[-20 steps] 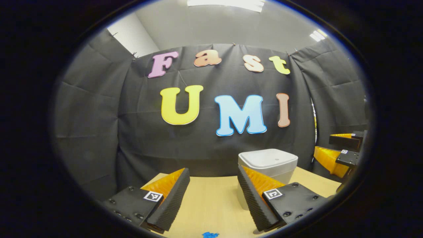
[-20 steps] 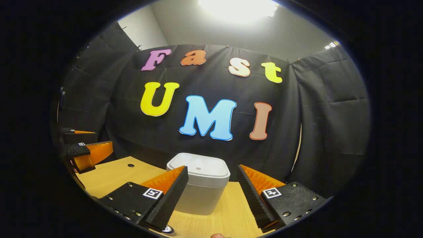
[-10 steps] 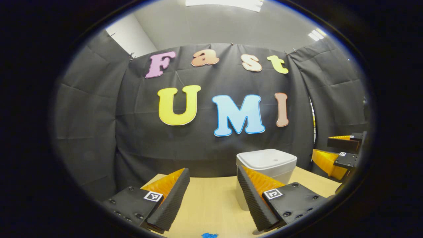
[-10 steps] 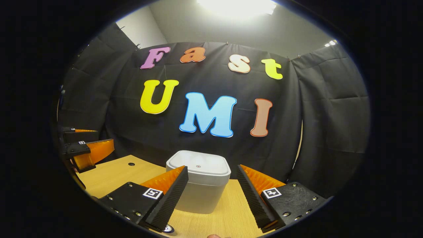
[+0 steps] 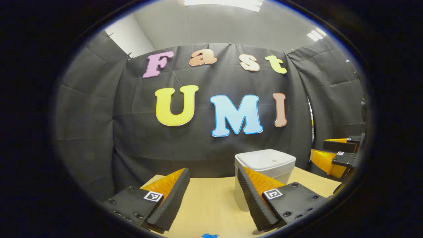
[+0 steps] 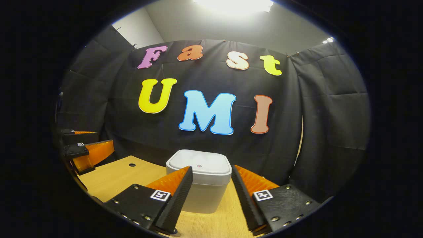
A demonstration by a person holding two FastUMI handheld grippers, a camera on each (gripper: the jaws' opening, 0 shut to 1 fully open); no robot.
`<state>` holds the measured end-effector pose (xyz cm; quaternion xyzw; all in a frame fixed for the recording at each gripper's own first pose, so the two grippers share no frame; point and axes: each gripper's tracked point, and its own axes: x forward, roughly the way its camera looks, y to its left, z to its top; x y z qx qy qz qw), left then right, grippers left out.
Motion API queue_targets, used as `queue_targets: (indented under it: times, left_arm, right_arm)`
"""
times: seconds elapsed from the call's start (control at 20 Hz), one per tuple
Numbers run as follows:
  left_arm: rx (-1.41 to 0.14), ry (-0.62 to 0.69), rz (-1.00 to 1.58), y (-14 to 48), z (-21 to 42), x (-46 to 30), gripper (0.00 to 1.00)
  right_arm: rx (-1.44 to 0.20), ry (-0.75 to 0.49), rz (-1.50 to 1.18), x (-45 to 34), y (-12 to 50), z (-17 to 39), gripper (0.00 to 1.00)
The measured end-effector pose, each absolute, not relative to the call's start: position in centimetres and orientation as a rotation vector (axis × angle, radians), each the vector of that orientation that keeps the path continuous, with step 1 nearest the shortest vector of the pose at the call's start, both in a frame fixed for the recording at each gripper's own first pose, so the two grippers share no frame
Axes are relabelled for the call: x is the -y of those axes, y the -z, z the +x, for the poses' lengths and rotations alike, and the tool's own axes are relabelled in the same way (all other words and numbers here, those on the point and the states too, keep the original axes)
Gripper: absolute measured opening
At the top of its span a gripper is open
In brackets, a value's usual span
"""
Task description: Press the lid of the desktop garbage bin to open it, pick up the crumpled paper on the desktop and throw it into the bin, then pick up the pop can on the desktop and drop it into the bin, and finally close the garbage bin lid.
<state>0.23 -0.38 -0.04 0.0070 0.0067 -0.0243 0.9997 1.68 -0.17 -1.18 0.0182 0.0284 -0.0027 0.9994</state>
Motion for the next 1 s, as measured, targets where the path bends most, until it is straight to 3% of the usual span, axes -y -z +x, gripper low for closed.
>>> queue_targets:
  times: [0.1, 0.25, 0.35, 0.45, 0.5, 0.65, 0.7, 1.0]
  left_arm:
    - [-0.022, 0.052, 0.008, 0.1, 0.2, 0.5, 0.98]
    - [-0.026, 0.055, 0.003, 0.1, 0.3, 0.4, 0.98]
    - [-0.031, 0.056, 0.000, 0.3, 0.3, 0.5, 0.98]
    - [-0.035, 0.056, -0.010, 0.4, 0.3, 0.5, 0.98]
    - [-0.039, 0.058, -0.014, 0.5, 0.3, 0.6, 0.98]
    - [-0.051, 0.055, -0.027, 0.7, 0.3, 0.5, 0.98]
    - [-0.055, 0.055, -0.031, 0.7, 0.3, 0.6, 0.98]
    - [-0.062, 0.049, -0.033, 0.7, 0.2, 0.5, 0.98]
  right_arm:
    - [-0.064, 0.026, 0.033, 0.5, 1.3, 1.8, 0.60]
    - [-0.086, 0.042, 0.041, 0.6, 2.1, 2.3, 0.53]
    - [-0.087, 0.059, 0.069, 1.2, 2.2, 2.4, 0.20]
    - [-0.114, 0.084, 0.088, 1.7, 2.7, 1.9, 0.19]
    - [-0.108, 0.073, 0.112, 2.3, 2.9, 2.5, 0.02]
    - [-0.129, 0.050, 0.155, 1.8, 3.6, 2.5, 0.09]
    - [-0.127, 0.043, 0.161, 1.8, 3.6, 2.8, 0.01]
    - [-0.092, -0.027, 0.081, 1.0, 2.9, 4.3, 0.01]
